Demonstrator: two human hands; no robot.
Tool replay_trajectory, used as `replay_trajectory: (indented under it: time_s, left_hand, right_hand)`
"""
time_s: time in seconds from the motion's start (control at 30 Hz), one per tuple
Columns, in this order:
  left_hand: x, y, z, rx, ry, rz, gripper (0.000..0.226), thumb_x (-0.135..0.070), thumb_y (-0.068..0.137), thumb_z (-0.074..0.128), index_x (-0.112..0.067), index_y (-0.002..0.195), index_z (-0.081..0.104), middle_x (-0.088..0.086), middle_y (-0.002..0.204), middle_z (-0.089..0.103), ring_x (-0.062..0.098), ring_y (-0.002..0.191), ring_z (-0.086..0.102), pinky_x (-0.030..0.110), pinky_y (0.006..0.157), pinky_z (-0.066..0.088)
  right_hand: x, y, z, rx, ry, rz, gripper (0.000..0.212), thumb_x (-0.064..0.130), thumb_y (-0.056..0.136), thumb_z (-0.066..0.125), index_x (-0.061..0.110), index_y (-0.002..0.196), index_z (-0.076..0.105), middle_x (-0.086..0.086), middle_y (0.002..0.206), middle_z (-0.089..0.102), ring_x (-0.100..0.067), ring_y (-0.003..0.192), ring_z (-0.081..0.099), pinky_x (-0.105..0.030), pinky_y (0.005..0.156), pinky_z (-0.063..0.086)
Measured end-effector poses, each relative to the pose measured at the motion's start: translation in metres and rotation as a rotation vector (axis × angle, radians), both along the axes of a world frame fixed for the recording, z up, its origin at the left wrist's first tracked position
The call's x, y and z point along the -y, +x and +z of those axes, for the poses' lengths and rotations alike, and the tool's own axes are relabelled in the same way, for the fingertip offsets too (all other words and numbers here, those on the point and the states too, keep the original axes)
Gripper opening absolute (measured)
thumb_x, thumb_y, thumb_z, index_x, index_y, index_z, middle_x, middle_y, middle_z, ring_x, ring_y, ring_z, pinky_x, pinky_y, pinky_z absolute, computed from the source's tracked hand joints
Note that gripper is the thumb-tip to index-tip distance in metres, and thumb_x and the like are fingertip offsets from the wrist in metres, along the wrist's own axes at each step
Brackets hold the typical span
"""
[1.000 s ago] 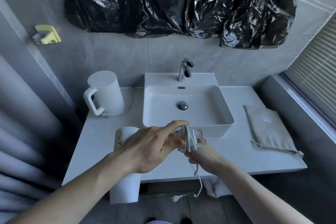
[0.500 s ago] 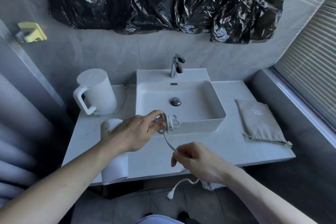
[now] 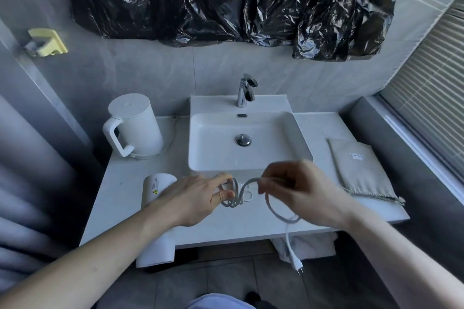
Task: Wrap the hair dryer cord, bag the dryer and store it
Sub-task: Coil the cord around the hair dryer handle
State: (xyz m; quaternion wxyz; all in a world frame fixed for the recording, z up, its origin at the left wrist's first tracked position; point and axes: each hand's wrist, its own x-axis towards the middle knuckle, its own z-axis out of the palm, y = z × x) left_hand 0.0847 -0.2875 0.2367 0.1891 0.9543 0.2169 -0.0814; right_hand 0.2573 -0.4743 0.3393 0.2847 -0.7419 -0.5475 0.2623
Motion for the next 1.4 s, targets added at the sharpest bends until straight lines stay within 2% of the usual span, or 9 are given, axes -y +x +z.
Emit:
replay_trajectory:
  time_s: [0.37, 0.57, 0.67, 0.73, 0.9, 1.0, 1.13, 1.3, 1.4]
  left_hand:
    - [0.022, -0.012, 0.024, 0.08, -0.058, -0.097, 0.047, -0.073, 0.103, 0.031, -0.053, 0.145, 0.036, -0.025, 0.115, 0.072, 0.025, 0.108, 0.065, 0.041, 0.083, 0.051]
    - [0.027, -0.013, 0.042, 0.133, -0.087, -0.086, 0.044, -0.067, 0.105, 0.036, -0.044, 0.143, 0.04, -0.053, 0.106, 0.033, 0.023, 0.1, 0.053, 0.036, 0.072, 0.039]
    - [0.027, -0.015, 0.045, 0.148, -0.046, -0.089, 0.046, -0.065, 0.105, 0.038, -0.044, 0.146, 0.038, -0.044, 0.105, 0.045, 0.023, 0.097, 0.05, 0.038, 0.07, 0.04]
    - [0.026, -0.015, 0.044, 0.156, -0.018, -0.086, 0.055, -0.073, 0.1, 0.031, -0.046, 0.148, 0.029, -0.015, 0.088, 0.066, 0.024, 0.087, 0.061, 0.04, 0.074, 0.047]
    - [0.019, -0.012, 0.037, 0.205, -0.082, -0.071, 0.075, -0.077, 0.097, 0.027, -0.051, 0.161, -0.002, -0.009, 0.1, 0.076, 0.026, 0.085, 0.065, 0.044, 0.079, 0.053]
    - [0.016, -0.011, 0.041, 0.257, -0.083, -0.055, 0.063, -0.067, 0.102, 0.037, -0.053, 0.16, 0.016, -0.015, 0.11, 0.076, 0.024, 0.096, 0.064, 0.036, 0.076, 0.046]
    - [0.009, -0.007, 0.046, 0.254, -0.12, -0.032, 0.055, -0.071, 0.098, 0.029, -0.048, 0.148, 0.034, -0.032, 0.075, 0.065, 0.02, 0.077, 0.051, 0.041, 0.078, 0.051]
    - [-0.009, 0.0, 0.043, 0.307, -0.195, 0.049, 0.045, -0.07, 0.099, 0.033, -0.047, 0.137, 0.041, -0.034, 0.102, 0.075, 0.018, 0.082, 0.06, 0.042, 0.081, 0.054]
    - [-0.023, 0.005, 0.039, 0.243, -0.085, 0.065, 0.041, -0.065, 0.105, 0.038, -0.045, 0.14, 0.04, -0.03, 0.115, 0.076, 0.027, 0.095, 0.066, 0.045, 0.085, 0.055]
  right_hand:
    - [-0.042, 0.035, -0.041, -0.157, 0.22, -0.189, 0.028, 0.035, 0.102, 0.068, 0.01, 0.089, 0.076, 0.004, 0.065, 0.044, -0.009, 0.057, 0.031, -0.022, 0.051, 0.027]
    - [-0.05, 0.043, -0.073, -0.278, 0.186, -0.26, 0.031, 0.03, 0.101, 0.07, 0.001, 0.091, 0.075, 0.018, 0.049, 0.043, -0.002, 0.045, 0.031, -0.009, 0.046, 0.025]
    - [-0.051, 0.039, -0.088, -0.326, 0.138, -0.261, 0.035, 0.037, 0.101, 0.069, 0.006, 0.087, 0.076, 0.016, 0.052, 0.039, -0.004, 0.047, 0.027, -0.014, 0.045, 0.024]
    - [-0.053, 0.034, -0.097, -0.35, 0.097, -0.26, 0.037, 0.041, 0.101, 0.068, 0.01, 0.083, 0.075, 0.015, 0.055, 0.038, -0.005, 0.051, 0.029, -0.017, 0.049, 0.026]
    - [-0.058, 0.024, -0.11, -0.551, 0.032, -0.244, 0.041, 0.054, 0.095, 0.071, 0.021, 0.071, 0.073, -0.001, 0.071, 0.057, -0.016, 0.071, 0.05, -0.03, 0.069, 0.039]
    - [-0.057, 0.017, -0.109, -0.659, -0.031, -0.249, 0.041, 0.053, 0.087, 0.078, 0.018, 0.071, 0.065, -0.01, 0.069, 0.05, -0.021, 0.065, 0.04, -0.029, 0.057, 0.032]
    - [-0.053, 0.01, -0.112, -0.689, -0.071, -0.221, 0.036, 0.018, 0.091, 0.061, 0.026, 0.056, 0.058, 0.003, 0.061, 0.03, -0.015, 0.06, 0.019, -0.025, 0.052, 0.021]
    - [-0.037, -0.003, -0.118, -0.557, -0.126, -0.123, 0.036, 0.023, 0.109, 0.058, 0.025, 0.078, 0.075, 0.007, 0.064, 0.05, -0.003, 0.055, 0.046, -0.015, 0.057, 0.037]
    - [-0.022, -0.01, -0.119, -0.543, -0.144, -0.044, 0.029, 0.022, 0.11, 0.054, 0.023, 0.086, 0.071, 0.008, 0.072, 0.068, -0.01, 0.077, 0.067, -0.024, 0.077, 0.046]
